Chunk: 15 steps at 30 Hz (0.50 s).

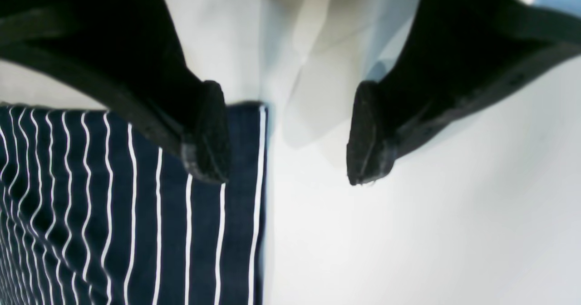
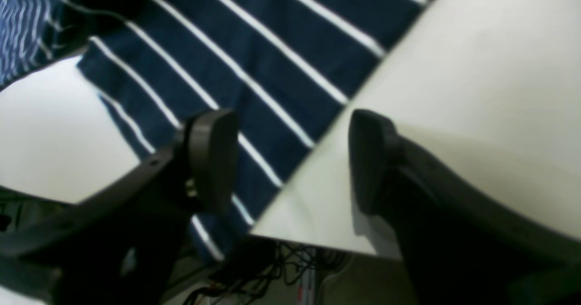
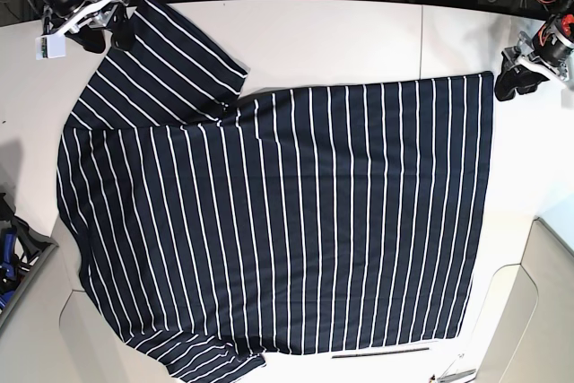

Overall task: Fold the T-shirt properly
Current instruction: 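Move both grippers down to the shirt's shoulder corners and grasp them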

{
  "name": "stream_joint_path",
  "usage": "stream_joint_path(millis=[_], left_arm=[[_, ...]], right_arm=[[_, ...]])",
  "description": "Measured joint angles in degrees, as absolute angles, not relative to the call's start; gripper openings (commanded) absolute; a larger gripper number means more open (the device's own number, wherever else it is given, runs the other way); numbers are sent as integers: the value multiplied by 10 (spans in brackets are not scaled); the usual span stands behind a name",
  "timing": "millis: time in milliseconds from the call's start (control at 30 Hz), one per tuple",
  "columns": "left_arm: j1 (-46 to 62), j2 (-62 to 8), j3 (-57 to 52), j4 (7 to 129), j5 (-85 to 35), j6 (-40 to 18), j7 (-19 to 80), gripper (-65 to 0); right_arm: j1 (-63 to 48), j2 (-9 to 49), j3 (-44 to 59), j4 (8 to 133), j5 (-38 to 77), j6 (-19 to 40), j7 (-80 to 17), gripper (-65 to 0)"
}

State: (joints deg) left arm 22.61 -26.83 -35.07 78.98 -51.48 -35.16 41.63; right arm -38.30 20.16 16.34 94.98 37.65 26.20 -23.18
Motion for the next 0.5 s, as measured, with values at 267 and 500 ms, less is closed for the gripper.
stream_joint_path(millis=[267,500], left_arm=[[219,-271,-339,778,-518,-345,411,-215],[214,-275,-271,780,-531,-346,399,-216]], right_arm=[[-382,191,151,950,366,266,-225,-262],[-382,176,151,951,366,266,-222,-262]])
